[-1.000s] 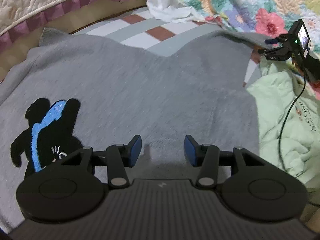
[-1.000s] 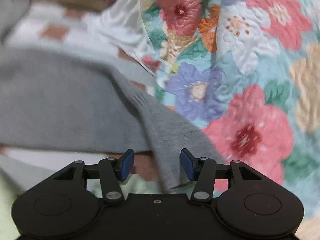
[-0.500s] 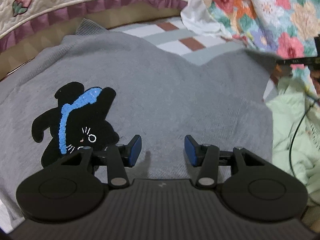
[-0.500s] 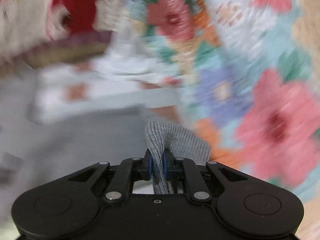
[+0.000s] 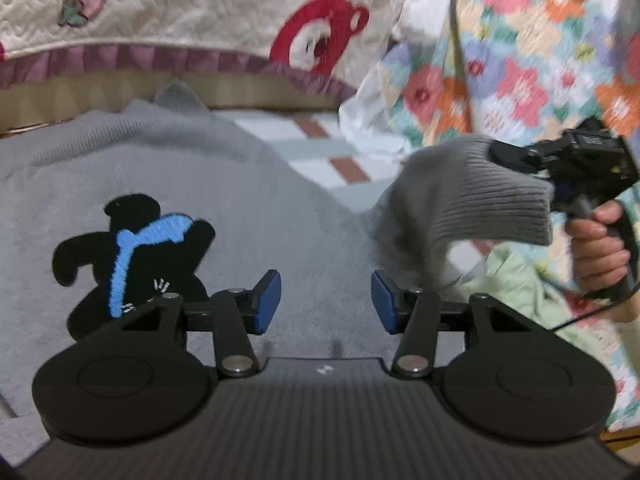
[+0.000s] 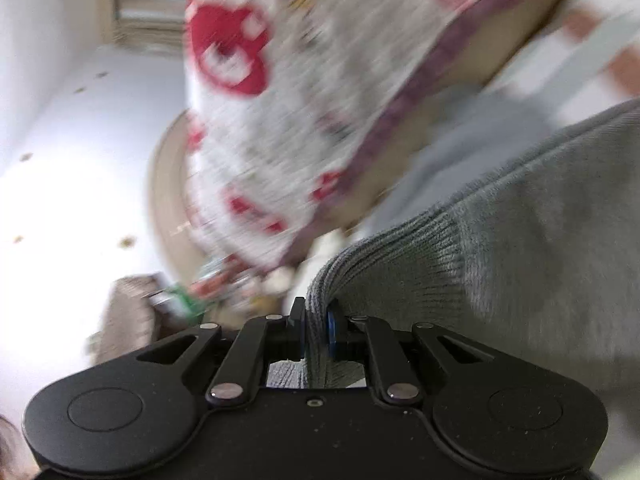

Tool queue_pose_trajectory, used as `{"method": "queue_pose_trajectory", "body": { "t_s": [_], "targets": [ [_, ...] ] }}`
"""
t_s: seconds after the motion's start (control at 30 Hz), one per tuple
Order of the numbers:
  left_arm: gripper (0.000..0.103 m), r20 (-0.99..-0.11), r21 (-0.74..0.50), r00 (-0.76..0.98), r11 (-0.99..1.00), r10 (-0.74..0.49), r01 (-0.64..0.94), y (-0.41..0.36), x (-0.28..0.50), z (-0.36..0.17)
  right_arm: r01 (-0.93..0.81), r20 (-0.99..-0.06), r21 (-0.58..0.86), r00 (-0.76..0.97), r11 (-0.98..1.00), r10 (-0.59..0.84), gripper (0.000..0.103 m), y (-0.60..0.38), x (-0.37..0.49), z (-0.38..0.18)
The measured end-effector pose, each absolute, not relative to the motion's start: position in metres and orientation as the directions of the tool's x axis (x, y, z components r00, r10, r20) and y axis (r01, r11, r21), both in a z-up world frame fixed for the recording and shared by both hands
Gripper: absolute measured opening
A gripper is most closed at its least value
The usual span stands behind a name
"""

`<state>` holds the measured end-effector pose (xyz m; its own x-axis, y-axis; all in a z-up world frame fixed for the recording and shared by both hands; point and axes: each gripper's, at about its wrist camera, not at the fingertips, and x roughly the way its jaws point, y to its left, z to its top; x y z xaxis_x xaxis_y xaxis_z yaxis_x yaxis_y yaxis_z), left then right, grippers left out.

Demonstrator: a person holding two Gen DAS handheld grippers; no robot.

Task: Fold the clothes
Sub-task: 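Grasp the sweater side with the right gripper and fold it over the body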

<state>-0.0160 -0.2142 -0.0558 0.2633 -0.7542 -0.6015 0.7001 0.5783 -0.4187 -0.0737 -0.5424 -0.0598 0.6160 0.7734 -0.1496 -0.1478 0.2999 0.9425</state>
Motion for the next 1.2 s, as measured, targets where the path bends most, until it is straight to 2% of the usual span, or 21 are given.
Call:
{"method": "queue_pose_trajectory", "body": {
  "t_s": [0.07, 0.17, 0.3, 0.37, 0.43, 0.53, 0.63, 0.73, 0.87, 0.9, 0.97, 1.03, 1.13, 1.2],
  "targets": [
    [0.052, -0.589, -0.430, 0.279, 0.586, -0.759, 0.687, -0.196, -0.017, -0.054, -0.163, -0.134, 0.950, 0.557, 0.266, 0.820, 0.013, -0.505, -0.052, -0.065],
    [0.052, -0.607, -0.452, 0.301, 0.630, -0.736, 0.631, -0.166, -0.013, -0.061, -0.122, -0.170, 0.958, 0.483, 0.258, 0.859, 0.013, -0.456, -0.030, -0.085],
    [0.052, -0.611, -0.523, 0.266, 0.633, -0.745, 0.570, -0.130, -0.011, -0.076, -0.065, -0.174, 0.972, 0.443, 0.225, 0.879, 0.013, -0.422, -0.013, -0.110],
    [0.054, -0.617, -0.528, 0.252, 0.629, -0.746, 0.570, -0.119, -0.013, -0.081, -0.090, -0.239, 0.949, 0.415, 0.301, 0.878, 0.013, -0.409, -0.014, -0.114],
    [0.054, -0.643, -0.499, 0.250, 0.644, -0.724, 0.580, -0.114, -0.017, -0.083, -0.122, -0.372, 0.887, 0.380, 0.445, 0.847, 0.016, -0.398, -0.010, -0.117],
    [0.056, -0.676, -0.431, 0.278, 0.672, -0.682, 0.601, -0.111, -0.024, -0.085, -0.103, -0.535, 0.787, 0.377, 0.608, 0.756, 0.030, -0.396, -0.013, -0.123],
    [0.060, -0.661, -0.457, 0.252, 0.646, -0.707, 0.612, -0.108, -0.025, -0.090, -0.084, -0.562, 0.735, 0.478, 0.672, 0.675, 0.045, -0.430, -0.034, -0.116],
    [0.062, -0.669, -0.457, 0.231, 0.636, -0.707, 0.622, -0.113, -0.026, -0.098, -0.089, -0.624, 0.584, 0.587, 0.807, 0.517, 0.045, -0.468, -0.073, -0.099],
    [0.063, -0.661, -0.442, 0.196, 0.587, -0.724, 0.679, -0.130, -0.029, -0.102, -0.066, -0.707, 0.343, 0.638, 0.937, 0.304, 0.046, -0.510, -0.132, -0.089],
    [0.065, -0.672, -0.413, 0.189, 0.574, -0.716, 0.707, -0.138, -0.031, -0.101, -0.045, -0.721, 0.303, 0.643, 0.952, 0.259, 0.047, -0.520, -0.144, -0.090],
    [0.080, -0.733, -0.308, 0.169, 0.543, -0.659, 0.781, -0.161, -0.041, -0.104, 0.002, -0.760, 0.198, 0.632, 0.980, 0.153, 0.050, -0.534, -0.165, -0.094],
    [0.082, -0.808, -0.160, 0.201, 0.535, -0.553, 0.829, -0.184, -0.051, -0.112, 0.021, -0.796, 0.089, 0.603, 0.996, 0.058, 0.050, -0.542, -0.178, -0.102],
    [0.082, -0.831, -0.085, 0.250, 0.557, -0.497, 0.826, -0.203, -0.053, -0.123, 0.029, -0.808, 0.040, 0.590, 0.999, 0.015, 0.050, -0.546, -0.185, -0.113],
    [0.082, -0.815, -0.157, 0.248, 0.611, -0.524, 0.776, -0.201, -0.043, -0.123, 0.035, -0.807, 0.023, 0.590, 0.999, -0.002, 0.050, -0.547, -0.186, -0.120]
  ]
}}
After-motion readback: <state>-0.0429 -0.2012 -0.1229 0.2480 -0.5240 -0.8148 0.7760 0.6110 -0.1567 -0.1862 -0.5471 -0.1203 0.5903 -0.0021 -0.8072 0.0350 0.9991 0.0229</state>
